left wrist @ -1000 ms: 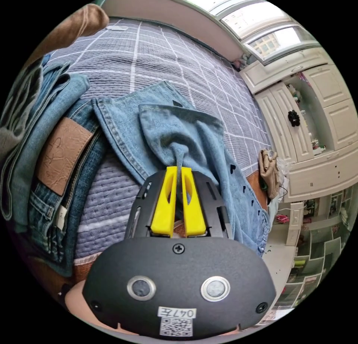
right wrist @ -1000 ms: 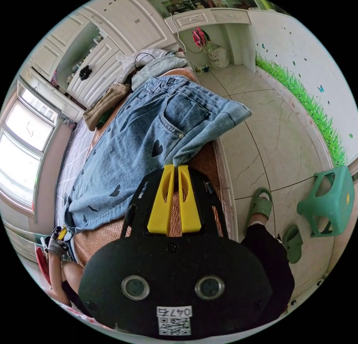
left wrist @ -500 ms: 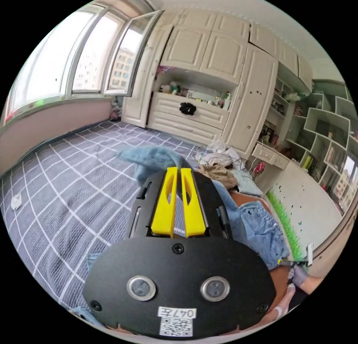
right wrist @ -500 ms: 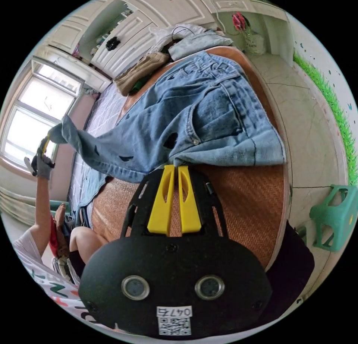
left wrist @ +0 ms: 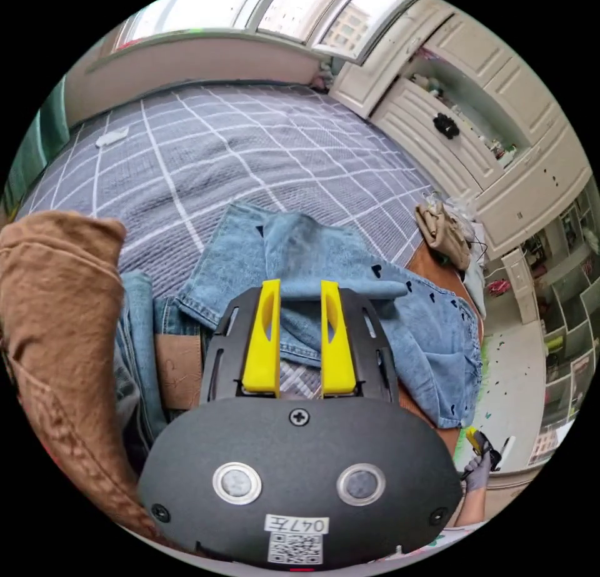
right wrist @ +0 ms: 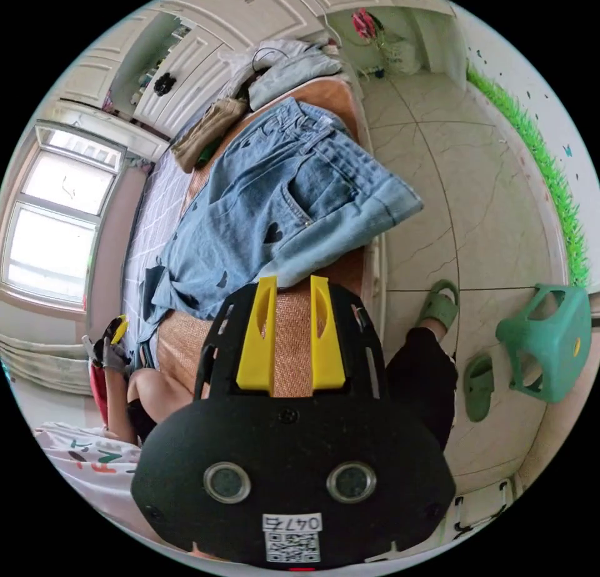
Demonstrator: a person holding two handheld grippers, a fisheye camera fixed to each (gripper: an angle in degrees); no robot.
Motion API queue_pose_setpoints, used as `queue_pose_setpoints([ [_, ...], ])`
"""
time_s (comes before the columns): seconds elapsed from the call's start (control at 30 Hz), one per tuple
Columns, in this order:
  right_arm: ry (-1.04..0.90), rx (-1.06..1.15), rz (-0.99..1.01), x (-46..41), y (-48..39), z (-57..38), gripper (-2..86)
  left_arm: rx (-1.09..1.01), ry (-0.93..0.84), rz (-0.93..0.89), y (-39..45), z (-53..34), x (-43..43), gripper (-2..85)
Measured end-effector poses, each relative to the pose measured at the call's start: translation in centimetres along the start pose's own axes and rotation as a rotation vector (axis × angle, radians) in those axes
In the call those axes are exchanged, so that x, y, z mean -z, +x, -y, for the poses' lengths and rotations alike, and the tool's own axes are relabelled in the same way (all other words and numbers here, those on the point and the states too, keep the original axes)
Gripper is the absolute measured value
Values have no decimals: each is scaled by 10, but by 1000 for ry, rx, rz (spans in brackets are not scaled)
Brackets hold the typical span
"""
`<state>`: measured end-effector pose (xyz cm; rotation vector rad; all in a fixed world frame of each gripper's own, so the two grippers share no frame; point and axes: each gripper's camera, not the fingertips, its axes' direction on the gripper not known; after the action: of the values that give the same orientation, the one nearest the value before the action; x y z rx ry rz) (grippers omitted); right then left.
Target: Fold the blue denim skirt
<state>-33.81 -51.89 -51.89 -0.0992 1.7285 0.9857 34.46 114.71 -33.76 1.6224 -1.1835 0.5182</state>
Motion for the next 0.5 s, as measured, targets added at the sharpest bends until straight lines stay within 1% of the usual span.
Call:
queue_pose_setpoints([
  [0.07, 83, -30, -47, 14, 12, -7, 40, -112, 52, -7, 57, -10, 18, 72],
  [0.1, 127, -55, -52, 21, 22, -10, 38, -232, 36, -46, 108, -14, 15, 66],
  [0.13, 152, -78, -39, 24, 31, -9, 36, -371, -40, -104, 168, -17, -3, 64],
  [0.17, 160, -89, -29, 25, 35, -8, 34, -441, -98, -137, 198, -20, -17, 62],
  [0.2, 172, -97, -1, 24, 41, -4, 30, -572, -227, -206, 258, -32, -52, 60],
  [0.23, 167, -93, 33, 22, 44, 2, 26, -681, -313, -269, 312, -53, -85, 55],
  [0.27, 160, -89, 48, 20, 45, 5, 22, -732, -340, -293, 337, -67, -100, 53],
  [0.33, 128, -25, 102, 9, 37, 17, 6, -920, -366, -340, 422, -141, -149, 46],
  [0.37, 115, 9, 118, 5, 33, 20, 1, -964, -368, -347, 439, -162, -160, 45],
  [0.43, 22, 152, 162, -16, 15, 32, -7, -1110, -438, -352, 490, -251, -215, 40],
  [0.47, -8, 179, 155, -22, 12, 35, -9, -1147, -473, -342, 499, -272, -229, 38],
  [0.5, -56, 211, 103, -35, 8, 41, -10, -1218, -531, -275, 514, -309, -254, 34],
])
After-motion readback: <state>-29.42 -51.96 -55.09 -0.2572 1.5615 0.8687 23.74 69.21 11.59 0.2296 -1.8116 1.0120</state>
